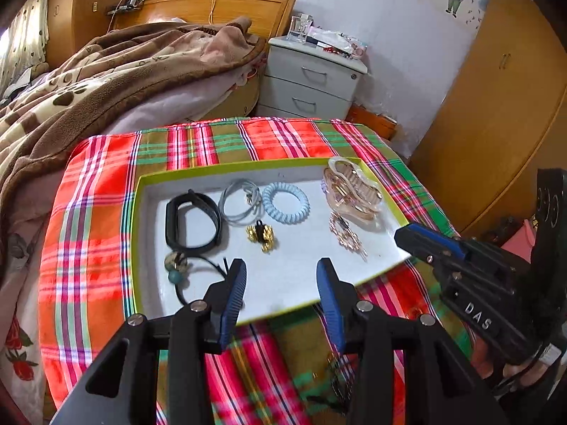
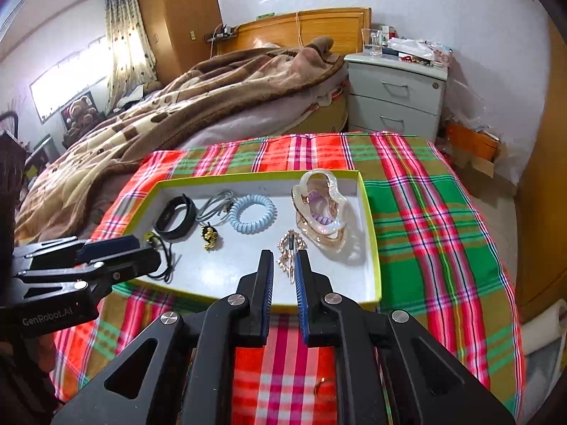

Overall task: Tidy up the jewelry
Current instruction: 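Grasp the dark beaded bracelets on the bed with the left gripper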

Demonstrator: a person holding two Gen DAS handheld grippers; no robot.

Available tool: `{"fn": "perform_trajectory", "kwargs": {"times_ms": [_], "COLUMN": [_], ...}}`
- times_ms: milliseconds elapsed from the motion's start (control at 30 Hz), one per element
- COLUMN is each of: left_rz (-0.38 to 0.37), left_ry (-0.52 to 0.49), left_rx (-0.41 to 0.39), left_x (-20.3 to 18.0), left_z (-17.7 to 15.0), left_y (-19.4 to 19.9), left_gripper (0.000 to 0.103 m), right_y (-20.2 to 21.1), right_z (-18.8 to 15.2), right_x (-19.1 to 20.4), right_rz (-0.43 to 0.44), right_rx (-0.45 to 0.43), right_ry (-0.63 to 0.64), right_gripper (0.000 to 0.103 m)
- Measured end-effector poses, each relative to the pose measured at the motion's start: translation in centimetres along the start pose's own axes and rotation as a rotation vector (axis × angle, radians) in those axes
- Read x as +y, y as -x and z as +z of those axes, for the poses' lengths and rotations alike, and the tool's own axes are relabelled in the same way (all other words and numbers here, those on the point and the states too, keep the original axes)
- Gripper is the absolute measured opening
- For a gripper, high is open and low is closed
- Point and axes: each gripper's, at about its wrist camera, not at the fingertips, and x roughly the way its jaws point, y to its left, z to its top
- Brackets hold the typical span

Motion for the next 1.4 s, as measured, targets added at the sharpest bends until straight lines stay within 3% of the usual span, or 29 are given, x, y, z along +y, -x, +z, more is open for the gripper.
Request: {"fn": "perform_trajectory", "kwargs": {"times_ms": [267, 300, 333, 367, 700, 933, 1167, 1400], "left_rz": [-0.006, -0.013, -0.020, -0.027, -0.066, -0.062, -0.015, 0.086], "left_ry": [-0.017, -0.018, -0.019, -0.019, -0.019, -0.081, -0.074, -0.105], "left_rx": [-0.022, -0.021, -0.020, -0.017, 0.050, 0.093, 0.117, 0.107], "left_x": [-1.1, -1.1, -1.1, -1.1, -2.1, -4.2, -5.4, -6.2], "left_z": [-2.8, -3.2, -3.7, -4.3, -8.0, -9.5, -10.1, -10.2], "left_y": [2.4, 2.5, 2.7, 2.8, 2.1, 1.2, 0.1, -0.9], "left_gripper": [0.045, 0.045, 0.046, 0.048, 0.049, 0.049, 0.049, 0.049], "right_y": [2.8, 3.1, 3.5, 3.7, 4.9, 5.4, 5.4, 5.4], "right_z": [-1.7, -2.1, -2.5, -2.9, -5.4, -6.6, -7.3, -7.7], "right_x": [-0.4, -0.6, -0.8, -1.0, -2.8, -3.7, -4.4, -4.7], "right_rz": [0.001, -0.002, -0.002, -0.002, -0.049, -0.051, -0.045, -0.026], "right_rx": [-0.040, -0.044, -0.047, -0.048, -0.041, -0.046, -0.046, -0.046], "right_ry": [-0.023, -0.025, -0.028, -0.031, -0.076, -0.108, -0.130, -0.140], "right_gripper": [0.017, 0.022, 0.039, 0.047, 0.047, 0.047, 0.047, 0.047]}}
